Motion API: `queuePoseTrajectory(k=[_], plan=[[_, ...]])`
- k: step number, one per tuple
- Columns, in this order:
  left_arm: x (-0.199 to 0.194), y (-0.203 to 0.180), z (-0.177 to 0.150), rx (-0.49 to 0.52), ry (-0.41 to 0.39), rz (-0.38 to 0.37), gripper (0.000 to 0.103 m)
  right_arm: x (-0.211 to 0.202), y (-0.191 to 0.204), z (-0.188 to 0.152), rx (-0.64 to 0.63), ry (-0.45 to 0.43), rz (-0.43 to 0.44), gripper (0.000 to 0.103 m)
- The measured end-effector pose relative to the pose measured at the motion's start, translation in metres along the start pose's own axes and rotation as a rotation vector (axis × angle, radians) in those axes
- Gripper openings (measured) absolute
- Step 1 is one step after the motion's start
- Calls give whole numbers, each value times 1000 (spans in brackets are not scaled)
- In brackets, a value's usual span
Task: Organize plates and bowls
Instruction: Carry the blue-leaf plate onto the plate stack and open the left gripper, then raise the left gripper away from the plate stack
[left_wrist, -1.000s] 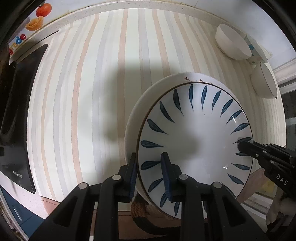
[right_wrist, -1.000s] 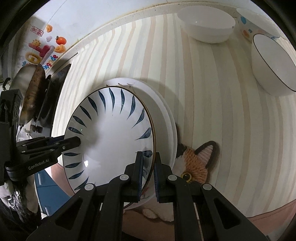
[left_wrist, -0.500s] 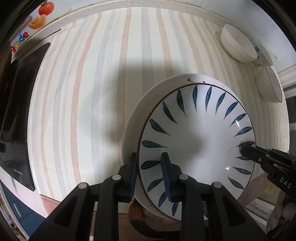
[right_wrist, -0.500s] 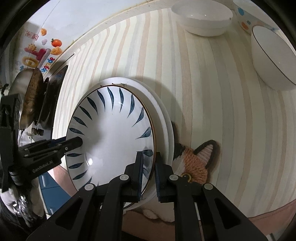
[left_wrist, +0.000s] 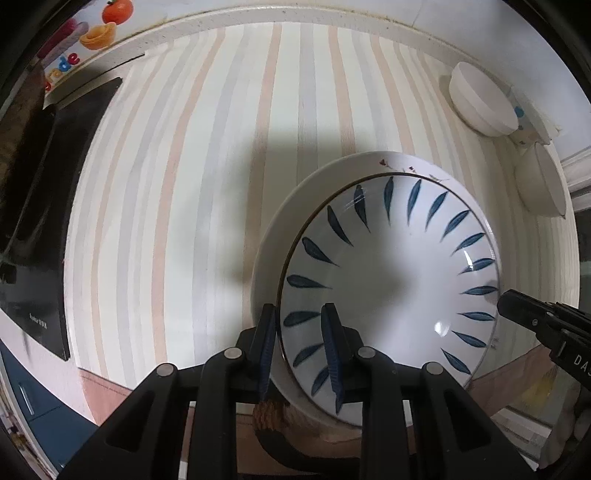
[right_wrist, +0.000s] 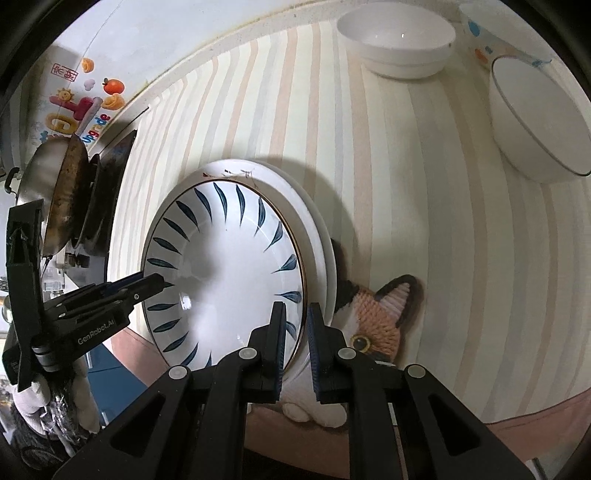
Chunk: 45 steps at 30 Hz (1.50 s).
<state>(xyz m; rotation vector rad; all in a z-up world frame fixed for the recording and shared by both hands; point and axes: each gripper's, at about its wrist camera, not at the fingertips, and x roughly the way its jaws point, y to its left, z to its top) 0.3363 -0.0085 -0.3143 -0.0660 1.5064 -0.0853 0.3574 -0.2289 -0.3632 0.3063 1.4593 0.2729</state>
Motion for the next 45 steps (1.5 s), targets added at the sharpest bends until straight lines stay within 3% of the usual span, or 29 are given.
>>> queuePoseTrajectory(k=[7, 14, 17, 19, 22, 24, 25, 27, 37, 45], plan=[[-53, -7, -17, 21, -85, 5, 23, -38, 20, -16, -19, -61, -41, 17], [-117, -14, -50, 61, -200, -13, 26, -94, 51, -50, -15, -158, -100, 44], [-140, -13, -63, 79, -221, -21, 34, -116, 69, -66, -27, -200, -122, 53], [-154, -14, -74, 93, -254, -3, 39, -130, 81, -79, -41, -228, -130, 65], [-172, -11, -88, 99, -293, 4, 57, -148, 98, -97, -62, -269, -142, 78], [-182, -10, -99, 100, -314, 1, 77, -160, 108, -110, -73, -294, -153, 83], [-187, -10, -104, 102, -322, -1, 79, -166, 113, -116, -79, -303, -159, 85], [-195, -9, -114, 103, -341, -2, 86, -176, 121, -129, -85, -327, -181, 88], [-220, -6, -155, 95, -398, 3, 88, -209, 135, -184, -61, -403, -184, 92], [-228, -11, -160, 80, -420, 1, 88, -221, 128, -190, -53, -416, -169, 93]])
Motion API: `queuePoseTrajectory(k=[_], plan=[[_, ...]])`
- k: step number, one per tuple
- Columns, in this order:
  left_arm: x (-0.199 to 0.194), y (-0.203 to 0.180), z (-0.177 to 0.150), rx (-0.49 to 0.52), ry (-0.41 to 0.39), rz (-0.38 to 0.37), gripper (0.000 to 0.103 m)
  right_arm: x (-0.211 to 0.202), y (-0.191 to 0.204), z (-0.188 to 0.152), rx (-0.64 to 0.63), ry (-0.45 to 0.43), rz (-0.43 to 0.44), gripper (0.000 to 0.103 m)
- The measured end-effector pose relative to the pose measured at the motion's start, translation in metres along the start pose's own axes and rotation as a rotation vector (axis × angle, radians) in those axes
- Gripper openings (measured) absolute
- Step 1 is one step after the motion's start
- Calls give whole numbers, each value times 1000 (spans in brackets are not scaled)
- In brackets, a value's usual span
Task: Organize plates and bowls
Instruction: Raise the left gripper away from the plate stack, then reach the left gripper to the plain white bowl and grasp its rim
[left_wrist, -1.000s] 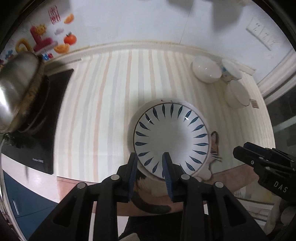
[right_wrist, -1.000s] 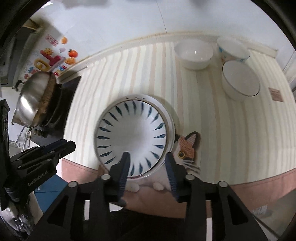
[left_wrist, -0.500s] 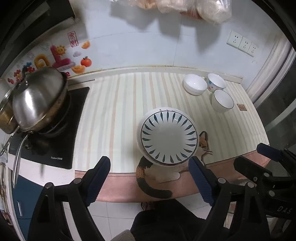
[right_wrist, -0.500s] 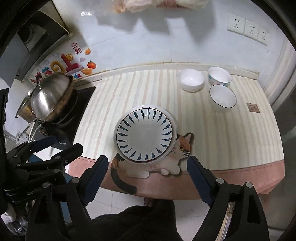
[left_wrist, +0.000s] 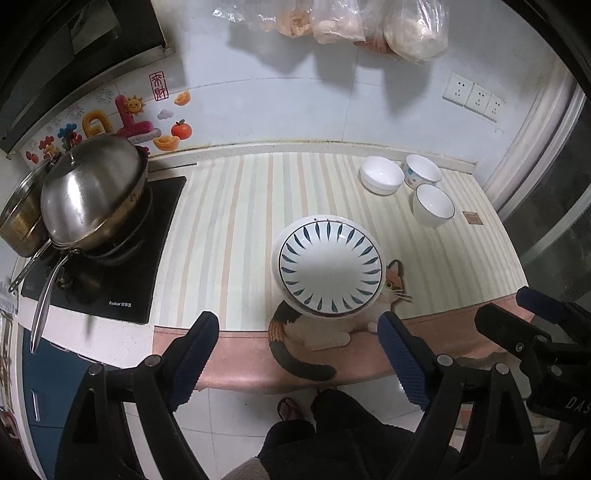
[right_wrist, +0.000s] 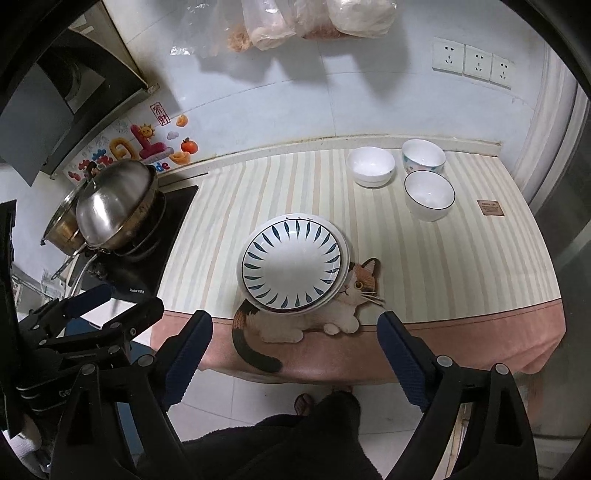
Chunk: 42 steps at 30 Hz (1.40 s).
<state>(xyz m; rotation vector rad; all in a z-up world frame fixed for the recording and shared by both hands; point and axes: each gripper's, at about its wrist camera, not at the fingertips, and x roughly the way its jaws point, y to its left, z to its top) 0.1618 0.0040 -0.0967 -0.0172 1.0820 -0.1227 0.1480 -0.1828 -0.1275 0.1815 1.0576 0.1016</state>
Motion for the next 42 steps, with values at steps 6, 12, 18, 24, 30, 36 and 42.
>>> queuePoseTrajectory(k=[6, 12, 18, 24, 30, 36, 42], plan=[[10, -13, 20, -12, -14, 10, 88, 7, -26, 16, 32, -5, 40, 94], [55, -44, 69, -10, -3, -9, 88, 38, -87, 57, 114, 12, 161, 94], [143, -75, 149, -47, 72, -22, 88, 100, -158, 123, 163, 48, 202, 94], [242, -100, 220, -55, 167, -16, 75, 199, -218, 202, 199, 117, 224, 82], [334, -117, 265, -75, 300, -61, 55, 291, -249, 266, 174, 212, 184, 57], [396, -131, 274, -63, 398, -85, 37, 353, -262, 292, 146, 317, 138, 37], [423, -142, 265, -36, 458, -93, 18, 390, -253, 289, 99, 403, 67, 22]])
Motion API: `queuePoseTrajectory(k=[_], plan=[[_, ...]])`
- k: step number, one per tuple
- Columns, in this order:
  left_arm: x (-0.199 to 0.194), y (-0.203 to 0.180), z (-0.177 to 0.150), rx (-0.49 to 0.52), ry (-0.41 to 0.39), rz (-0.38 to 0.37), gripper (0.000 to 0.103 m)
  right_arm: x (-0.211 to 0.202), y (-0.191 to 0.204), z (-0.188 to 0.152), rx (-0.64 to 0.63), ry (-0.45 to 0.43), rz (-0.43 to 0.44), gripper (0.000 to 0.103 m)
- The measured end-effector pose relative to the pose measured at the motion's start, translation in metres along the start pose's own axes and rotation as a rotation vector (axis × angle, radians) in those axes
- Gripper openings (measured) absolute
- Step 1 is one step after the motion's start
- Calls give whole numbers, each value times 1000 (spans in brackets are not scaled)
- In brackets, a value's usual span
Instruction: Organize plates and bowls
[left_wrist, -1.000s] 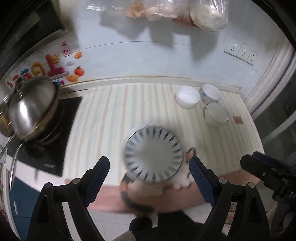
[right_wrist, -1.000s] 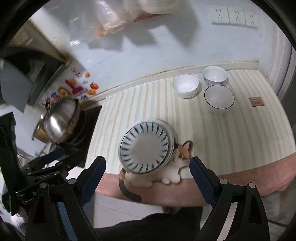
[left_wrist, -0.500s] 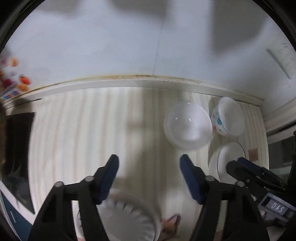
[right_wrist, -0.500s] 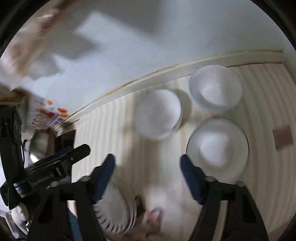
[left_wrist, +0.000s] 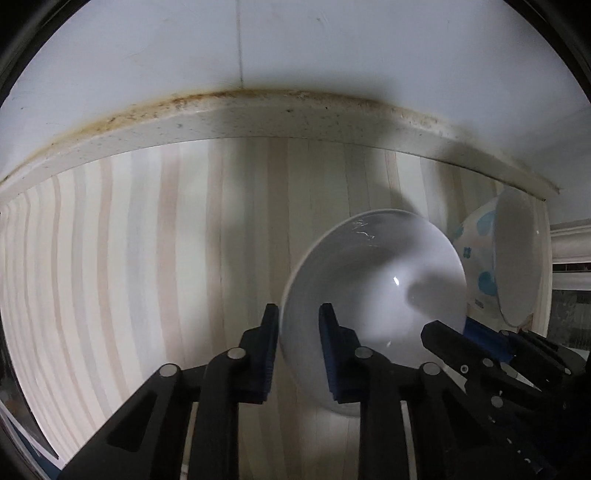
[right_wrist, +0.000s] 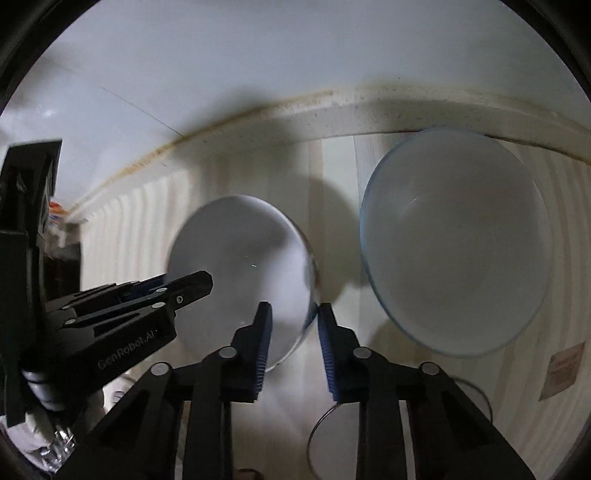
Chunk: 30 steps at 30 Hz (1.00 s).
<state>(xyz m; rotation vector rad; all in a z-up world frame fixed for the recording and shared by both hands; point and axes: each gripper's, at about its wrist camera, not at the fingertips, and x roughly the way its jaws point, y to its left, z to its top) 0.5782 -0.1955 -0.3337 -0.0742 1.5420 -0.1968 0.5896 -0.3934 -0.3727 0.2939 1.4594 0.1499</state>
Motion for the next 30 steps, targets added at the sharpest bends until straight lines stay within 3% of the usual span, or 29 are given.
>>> queuePoseTrajectory(k=[4, 10, 23, 30], plan=[[-2, -1, -8, 2, -14, 20, 18, 9, 2, 4, -3, 2, -22, 15], [-19, 7, -38, -3, -27, 26, 18, 10, 15, -8, -34, 12, -8, 14], [-64, -8, -144, 44, -40, 2, 18, -28, 29, -102, -80, 9, 6, 14], [-80, -15, -169, 75, -41, -5, 18, -47, 19, -151, -80, 8, 15, 14]])
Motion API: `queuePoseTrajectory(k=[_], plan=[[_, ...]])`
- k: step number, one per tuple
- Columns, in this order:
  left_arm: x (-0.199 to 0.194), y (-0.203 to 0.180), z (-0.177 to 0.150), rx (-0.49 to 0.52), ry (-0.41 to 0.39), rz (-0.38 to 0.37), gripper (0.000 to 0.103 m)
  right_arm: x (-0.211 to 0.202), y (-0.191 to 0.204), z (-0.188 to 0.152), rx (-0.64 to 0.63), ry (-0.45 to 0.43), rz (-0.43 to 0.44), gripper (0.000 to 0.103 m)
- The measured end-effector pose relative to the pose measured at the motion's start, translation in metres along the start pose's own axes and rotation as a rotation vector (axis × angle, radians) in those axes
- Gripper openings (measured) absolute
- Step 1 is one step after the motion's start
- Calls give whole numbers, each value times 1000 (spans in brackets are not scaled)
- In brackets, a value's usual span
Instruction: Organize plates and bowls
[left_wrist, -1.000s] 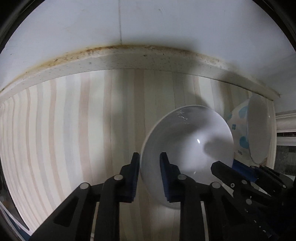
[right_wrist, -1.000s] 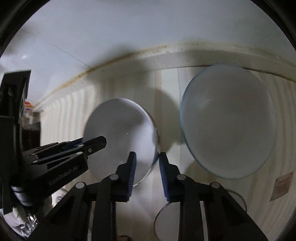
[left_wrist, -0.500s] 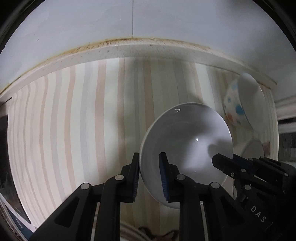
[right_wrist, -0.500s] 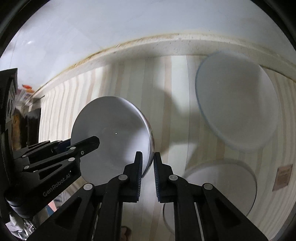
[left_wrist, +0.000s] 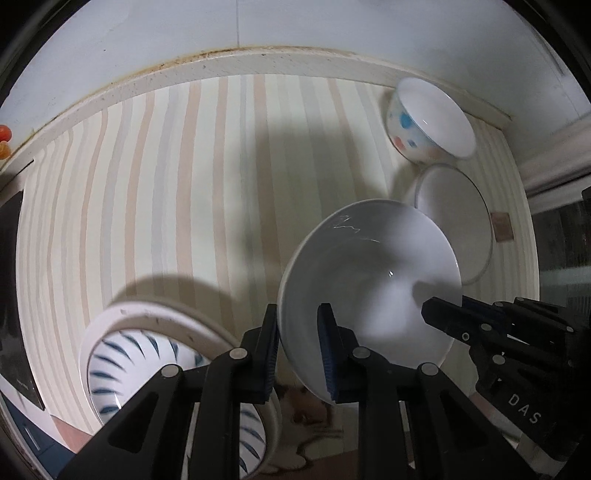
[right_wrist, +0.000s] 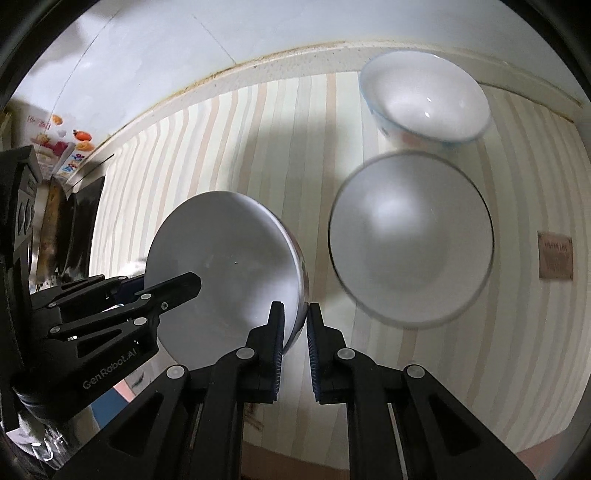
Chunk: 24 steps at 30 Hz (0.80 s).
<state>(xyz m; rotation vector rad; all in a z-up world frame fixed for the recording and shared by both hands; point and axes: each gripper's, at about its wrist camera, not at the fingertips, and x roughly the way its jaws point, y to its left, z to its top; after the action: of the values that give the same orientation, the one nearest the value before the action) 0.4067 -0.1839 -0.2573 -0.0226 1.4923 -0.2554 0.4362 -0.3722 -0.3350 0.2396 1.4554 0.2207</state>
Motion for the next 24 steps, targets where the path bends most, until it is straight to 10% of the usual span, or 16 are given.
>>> queuePoseTrajectory(k=[24], plan=[[63, -73, -46, 128, 90, 1, 18, 18, -62, -92, 156, 33, 5, 14]])
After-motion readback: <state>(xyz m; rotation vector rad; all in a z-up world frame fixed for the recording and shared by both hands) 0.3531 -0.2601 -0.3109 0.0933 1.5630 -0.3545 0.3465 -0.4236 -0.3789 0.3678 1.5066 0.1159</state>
